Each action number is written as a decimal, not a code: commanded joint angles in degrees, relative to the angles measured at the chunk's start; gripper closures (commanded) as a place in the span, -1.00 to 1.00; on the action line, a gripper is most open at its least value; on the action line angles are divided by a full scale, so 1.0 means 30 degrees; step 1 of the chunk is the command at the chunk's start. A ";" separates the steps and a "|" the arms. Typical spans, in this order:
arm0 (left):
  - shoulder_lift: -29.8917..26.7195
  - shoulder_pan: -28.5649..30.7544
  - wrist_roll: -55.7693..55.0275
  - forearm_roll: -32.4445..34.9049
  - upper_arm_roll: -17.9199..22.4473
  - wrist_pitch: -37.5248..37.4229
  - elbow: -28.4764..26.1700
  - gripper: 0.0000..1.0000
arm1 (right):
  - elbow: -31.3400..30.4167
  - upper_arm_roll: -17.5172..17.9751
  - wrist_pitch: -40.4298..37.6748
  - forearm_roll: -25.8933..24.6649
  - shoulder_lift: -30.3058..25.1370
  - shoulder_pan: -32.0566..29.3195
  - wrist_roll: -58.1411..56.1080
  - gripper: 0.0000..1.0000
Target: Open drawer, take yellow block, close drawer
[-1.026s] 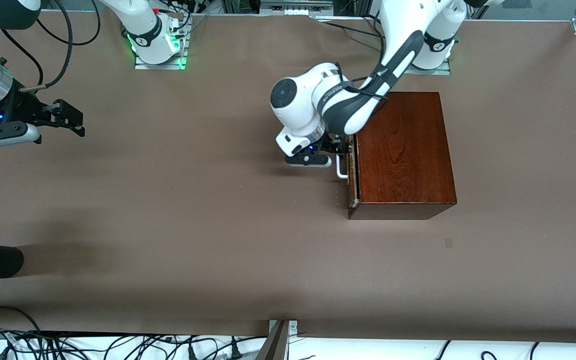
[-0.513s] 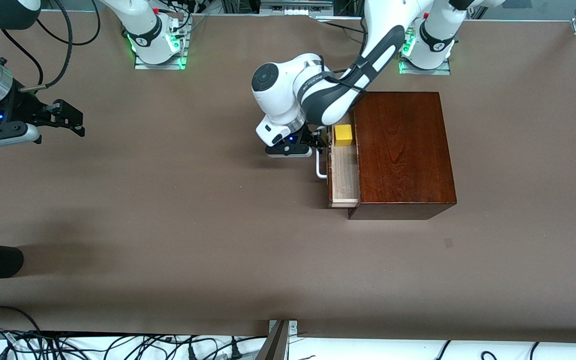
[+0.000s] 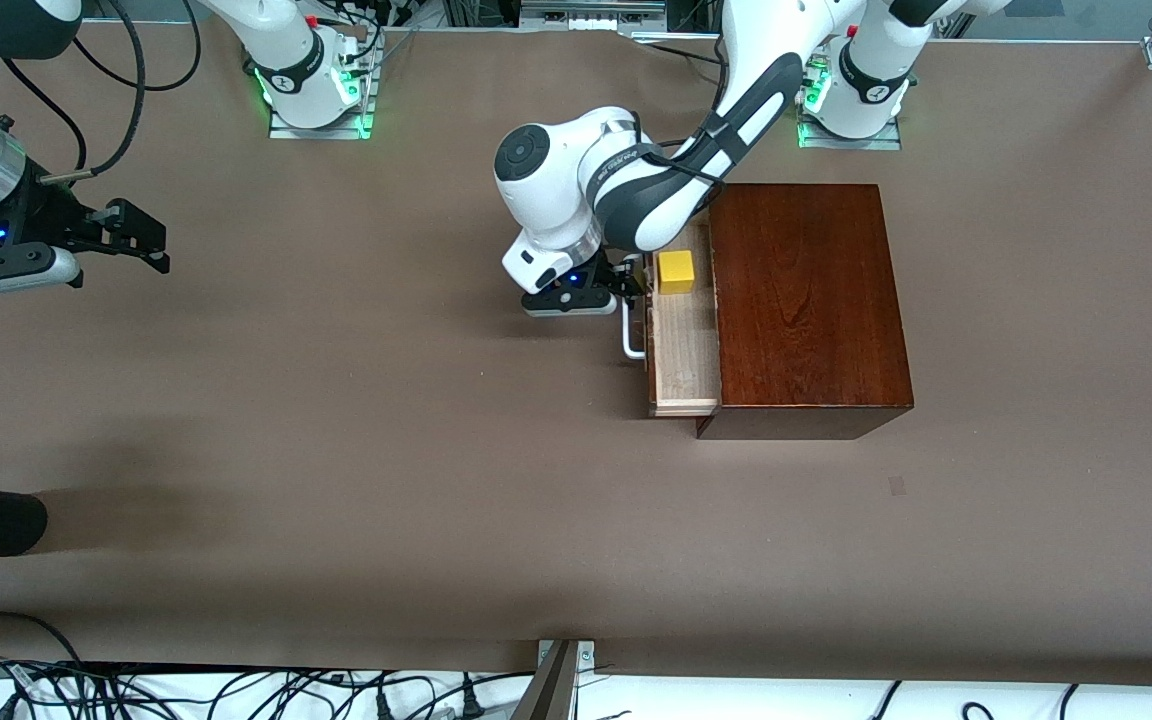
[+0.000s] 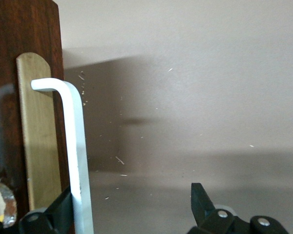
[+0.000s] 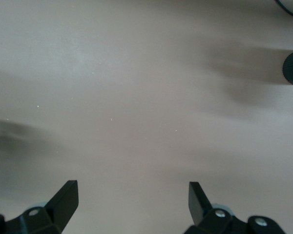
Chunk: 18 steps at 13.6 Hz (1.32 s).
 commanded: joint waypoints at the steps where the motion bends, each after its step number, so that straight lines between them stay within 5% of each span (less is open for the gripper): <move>1: 0.0047 -0.0147 0.0101 -0.0139 -0.0151 -0.0093 0.1165 -1.00 | 0.0435 0.0120 -0.0393 -0.0277 0.0144 -0.0119 0.0150 -1.00; 5: -0.2235 0.0671 0.2375 -0.1246 -0.0151 -0.3249 0.1312 -1.00 | 0.0434 0.0120 -0.0364 -0.0277 0.0144 -0.0119 0.0150 -1.00; 9: -0.5136 0.3566 0.6127 -0.2862 -0.0238 -0.6388 0.1312 -1.00 | 0.0434 0.0149 -0.0393 -0.0306 0.0144 -0.0119 0.0120 -1.00; 15: -0.8858 1.1557 1.3656 -0.6750 -0.0209 -0.7974 0.1254 -1.00 | 0.0405 0.0325 -0.0395 0.0277 0.0637 0.0261 0.0238 -1.00; 18: -0.9272 1.5809 1.6151 -0.9330 -0.0006 -0.8679 0.1312 -1.00 | 0.0522 0.0325 -0.0684 0.0749 0.1781 0.1165 0.0092 -1.00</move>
